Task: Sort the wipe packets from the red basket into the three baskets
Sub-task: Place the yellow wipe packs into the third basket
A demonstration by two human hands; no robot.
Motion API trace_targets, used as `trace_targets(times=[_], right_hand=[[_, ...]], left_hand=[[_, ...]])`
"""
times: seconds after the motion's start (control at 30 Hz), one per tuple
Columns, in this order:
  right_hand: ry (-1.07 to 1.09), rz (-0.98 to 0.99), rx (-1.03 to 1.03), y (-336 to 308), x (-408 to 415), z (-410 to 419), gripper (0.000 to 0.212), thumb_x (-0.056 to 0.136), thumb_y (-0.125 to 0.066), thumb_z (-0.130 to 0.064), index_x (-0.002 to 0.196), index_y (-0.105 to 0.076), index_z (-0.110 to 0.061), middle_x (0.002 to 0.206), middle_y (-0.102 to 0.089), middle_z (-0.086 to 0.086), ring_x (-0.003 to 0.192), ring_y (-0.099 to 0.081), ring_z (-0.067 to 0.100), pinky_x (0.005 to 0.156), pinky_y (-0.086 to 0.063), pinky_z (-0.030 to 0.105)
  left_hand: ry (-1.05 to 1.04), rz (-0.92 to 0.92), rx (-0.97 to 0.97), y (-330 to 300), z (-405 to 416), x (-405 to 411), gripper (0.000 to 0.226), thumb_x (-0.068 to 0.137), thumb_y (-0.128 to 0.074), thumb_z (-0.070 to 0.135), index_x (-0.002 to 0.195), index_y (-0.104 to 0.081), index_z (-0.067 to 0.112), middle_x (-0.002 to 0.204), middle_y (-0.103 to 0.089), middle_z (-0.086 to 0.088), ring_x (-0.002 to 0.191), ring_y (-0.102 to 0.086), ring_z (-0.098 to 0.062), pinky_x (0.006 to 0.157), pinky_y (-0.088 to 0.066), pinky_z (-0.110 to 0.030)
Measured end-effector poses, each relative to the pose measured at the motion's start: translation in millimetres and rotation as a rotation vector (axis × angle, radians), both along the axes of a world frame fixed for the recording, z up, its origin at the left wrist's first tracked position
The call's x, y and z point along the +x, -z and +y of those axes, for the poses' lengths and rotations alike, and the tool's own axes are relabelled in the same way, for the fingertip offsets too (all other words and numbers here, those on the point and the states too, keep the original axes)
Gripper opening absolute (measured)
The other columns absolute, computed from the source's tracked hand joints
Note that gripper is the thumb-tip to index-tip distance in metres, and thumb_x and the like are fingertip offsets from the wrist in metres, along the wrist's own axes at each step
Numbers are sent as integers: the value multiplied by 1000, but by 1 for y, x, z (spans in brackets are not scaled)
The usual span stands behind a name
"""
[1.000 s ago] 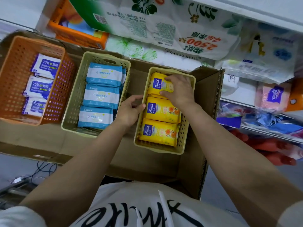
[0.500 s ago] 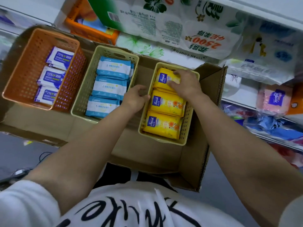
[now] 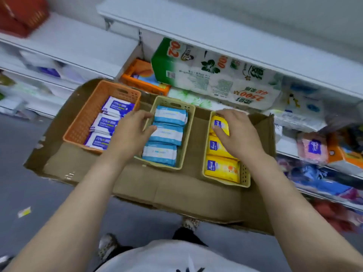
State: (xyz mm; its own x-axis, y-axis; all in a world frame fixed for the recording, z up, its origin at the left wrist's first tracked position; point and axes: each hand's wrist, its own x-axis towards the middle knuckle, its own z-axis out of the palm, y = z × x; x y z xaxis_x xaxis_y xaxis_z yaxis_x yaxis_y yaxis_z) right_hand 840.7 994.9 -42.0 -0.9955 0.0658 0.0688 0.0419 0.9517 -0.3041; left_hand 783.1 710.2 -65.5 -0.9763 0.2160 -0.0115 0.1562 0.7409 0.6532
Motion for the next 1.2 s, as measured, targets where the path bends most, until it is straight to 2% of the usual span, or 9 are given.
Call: trace_targets(times=[0.2,0.3,0.43,0.6,0.7,0.8,0.87,0.97,1.2], right_hand=[[7,33,-78,-6,18,-159,45,96,-58,-36,137,-53,-19,139,-54,4,131,-42,24,106,-34,33],[-47,42,-137,-13,3,-244,44,97,-58,-35,137,-54,-19,140,-54,5,132,-43,24,107,-33,33],[-148,85,-201,-23,-29,-339,42,95,-57,-36,132,-58,-17,135,-57,6,127,-50,25,107,-39,36],[-197,77,-191,-28,-88,-426,41,96,-58,-36,135,-56,-22,139,-54,1,131,-45,22,107,-36,34],[-244,78,-193,-25,-138,-478,41,94,-61,-34,134,-57,-23,136,-56,-1,129,-46,21,106,-33,29],[-235,104,-247,-19,-194,-529,42,92,-60,-38,132,-58,-23,133,-58,0,125,-48,23,104,-38,35],[-224,114,-266,-18,-234,-559,43,93,-57,-41,133,-57,-24,134,-58,-2,126,-47,21,103,-37,33],[-164,99,-296,-26,-298,-602,43,96,-57,-39,136,-54,-25,138,-55,-3,130,-44,19,101,-32,26],[-141,61,-272,-60,-412,-673,45,97,-56,-40,140,-50,-28,142,-51,-5,132,-42,16,102,-31,24]], left_hand=[[-2,83,-103,-17,-171,23,39,86,-73,23,123,-64,13,118,-61,-14,110,-59,-35,92,-48,-42],[-15,74,-209,-29,-261,30,41,89,-69,31,127,-61,19,124,-58,-8,113,-57,-31,89,-50,-42],[-105,103,-221,-43,-364,25,40,93,-61,40,129,-59,26,127,-57,4,117,-55,-21,88,-48,-38],[-167,155,-216,-46,-454,-13,40,92,-59,41,128,-60,22,124,-60,2,115,-58,-21,90,-48,-39],[-157,174,-245,-44,-501,-55,40,93,-57,42,128,-59,23,125,-59,1,116,-56,-22,92,-47,-39],[-152,209,-279,-50,-544,-117,38,94,-58,41,128,-58,24,128,-58,1,118,-55,-22,93,-46,-40],[-130,218,-294,-60,-569,-161,38,95,-59,41,128,-58,24,128,-58,2,117,-56,-22,92,-48,-40],[-72,205,-348,-80,-609,-231,38,94,-60,40,128,-59,22,127,-57,1,115,-57,-22,92,-48,-39],[-53,243,-352,-105,-677,-365,39,94,-60,39,128,-60,19,128,-58,-3,117,-54,-24,95,-42,-36]])
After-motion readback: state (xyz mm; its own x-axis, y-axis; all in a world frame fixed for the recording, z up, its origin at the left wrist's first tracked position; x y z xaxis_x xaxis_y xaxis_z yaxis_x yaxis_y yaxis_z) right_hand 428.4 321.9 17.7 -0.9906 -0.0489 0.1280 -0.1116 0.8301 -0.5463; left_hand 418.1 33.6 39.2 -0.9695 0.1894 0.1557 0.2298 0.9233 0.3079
